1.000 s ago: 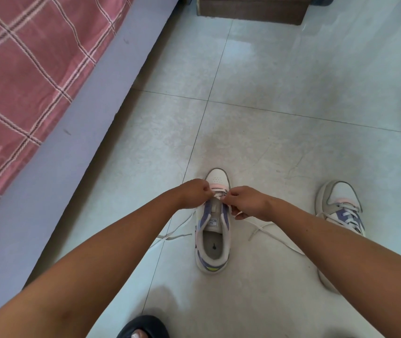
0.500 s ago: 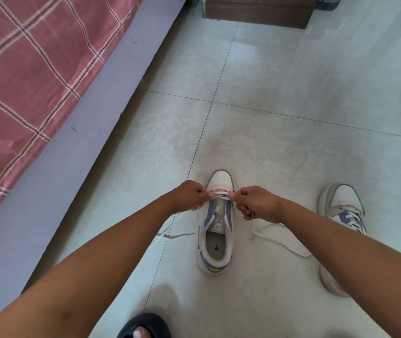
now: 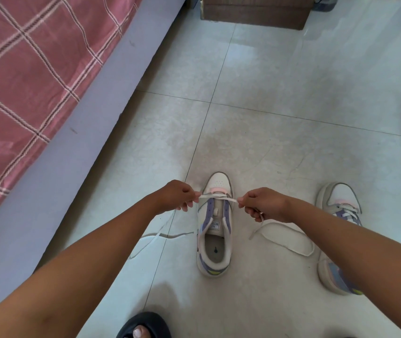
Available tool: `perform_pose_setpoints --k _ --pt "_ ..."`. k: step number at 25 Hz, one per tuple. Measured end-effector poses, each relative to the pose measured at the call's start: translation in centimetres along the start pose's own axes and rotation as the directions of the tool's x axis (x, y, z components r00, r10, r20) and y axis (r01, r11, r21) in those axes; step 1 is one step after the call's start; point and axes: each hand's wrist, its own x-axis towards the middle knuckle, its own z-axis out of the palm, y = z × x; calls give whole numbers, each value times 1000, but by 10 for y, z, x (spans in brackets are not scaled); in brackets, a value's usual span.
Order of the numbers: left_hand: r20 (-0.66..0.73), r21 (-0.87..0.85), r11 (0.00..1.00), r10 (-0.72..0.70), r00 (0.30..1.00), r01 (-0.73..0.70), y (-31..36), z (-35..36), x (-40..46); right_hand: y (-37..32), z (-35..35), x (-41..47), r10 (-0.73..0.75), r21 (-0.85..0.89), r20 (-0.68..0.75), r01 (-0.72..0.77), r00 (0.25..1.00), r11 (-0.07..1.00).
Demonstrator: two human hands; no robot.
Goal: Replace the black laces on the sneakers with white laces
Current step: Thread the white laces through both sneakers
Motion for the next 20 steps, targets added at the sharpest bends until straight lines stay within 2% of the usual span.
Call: perform_pose_setpoints --k 6,7,8,9,10,11,12,13,14,15,16,17,18,19,20 --pt "-17 -11 996 87 996 -88 5 -7 -25 9 -17 -22 -5 29 54 3 999 1000" --pt "-21 103 985 142 990 -139 7 -7 -29 8 -17 -24 -12 41 73 9 997 999" --pt "-27 341 913 249 968 -225 6 -6 -33 9 -17 -27 -14 44 89 10 996 999" --pt "-20 633 714 402 916 -300 3 -3 -36 10 -16 -29 -11 31 101 7 995 999" --pt "43 847 417 565 824 -330 -2 1 -40 11 -15 -31 -2 3 109 1 994 1000" --pt "153 924 172 650 745 -340 -9 7 -45 14 -14 -32 13 -36 110 -9 994 999" --pt "254 939 9 653 714 -343 -14 12 -51 16 -12 -32 30 -75 106 -22 994 997" --pt "276 946 -57 657 702 -319 -19 16 -55 17 -10 -31 46 -105 99 -35 994 994" --pt "251 952 -17 619 744 -307 -22 19 -54 19 -9 -30 59 -121 92 -47 994 992" --pt "164 947 133 580 798 -292 -20 22 -48 20 -7 -29 68 -126 92 -56 993 990" --pt "23 914 343 489 872 -216 -11 26 -41 19 -6 -28 73 -133 96 -60 993 989" --pt "-109 819 559 370 923 -128 0 29 -34 18 -4 -27 74 -148 93 -60 993 987" --pt "-187 682 730 245 951 -54 8 33 -24 16 -1 -26 71 -173 77 -57 994 983" --pt "-228 528 849 155 961 -12 16 37 -13 12 3 -24 62 -197 47 -52 997 979" --pt "-247 412 911 98 964 13 23 40 -3 8 7 -21 43 -210 10 -40 999 977"
